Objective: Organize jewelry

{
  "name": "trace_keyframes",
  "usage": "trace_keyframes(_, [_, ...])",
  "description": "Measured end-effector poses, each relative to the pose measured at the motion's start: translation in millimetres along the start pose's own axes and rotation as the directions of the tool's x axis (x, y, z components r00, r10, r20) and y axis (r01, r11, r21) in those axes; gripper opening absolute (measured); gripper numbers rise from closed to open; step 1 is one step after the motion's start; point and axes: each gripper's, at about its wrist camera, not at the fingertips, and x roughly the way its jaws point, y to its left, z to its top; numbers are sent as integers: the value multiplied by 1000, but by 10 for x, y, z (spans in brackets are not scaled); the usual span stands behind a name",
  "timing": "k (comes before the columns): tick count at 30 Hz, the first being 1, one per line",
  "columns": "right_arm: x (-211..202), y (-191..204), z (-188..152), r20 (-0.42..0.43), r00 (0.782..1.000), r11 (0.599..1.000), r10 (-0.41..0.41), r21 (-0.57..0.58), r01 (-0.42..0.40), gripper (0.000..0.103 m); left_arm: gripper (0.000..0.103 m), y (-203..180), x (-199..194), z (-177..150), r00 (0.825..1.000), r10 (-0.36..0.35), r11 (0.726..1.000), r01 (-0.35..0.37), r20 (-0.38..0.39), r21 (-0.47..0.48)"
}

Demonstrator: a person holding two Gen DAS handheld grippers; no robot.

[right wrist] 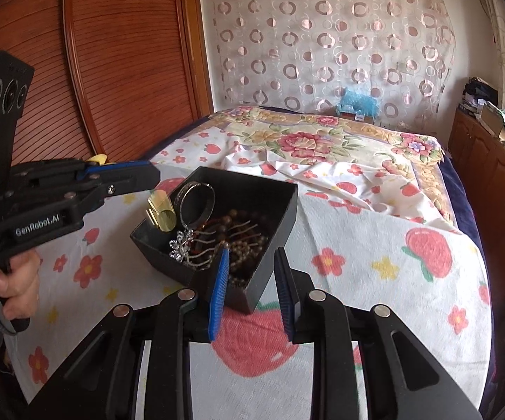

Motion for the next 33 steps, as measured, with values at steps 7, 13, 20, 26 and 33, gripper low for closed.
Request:
trace_keyframes(7, [-56,82,-115,6,1000,1000,18,4,-18,29,23,16,-91,-88,1000,17,1000,-17,1,-1])
trace_keyframes(13, [-150,225,-214,18,999,999,40,-7,-40,29,29,48,-233,-261,999,40,999,-40,-2,1])
trace_keyframes(20, [-153,449,-341,-4,997,996,79,-34,-80,29,39,127,-324,-453,998,56,998,-56,-22,1])
trace_keyframes(26, [-75,739,-489,-52,991,989,120,-75,-124,29,40,227,-329,-653,996,71,997,-72,-52,-8])
trace_keyframes(33, [59,1066,-626,-118,982,977,150,-135,-166,37,40,398,-348,-881,992,89,995,-93,-85,-41])
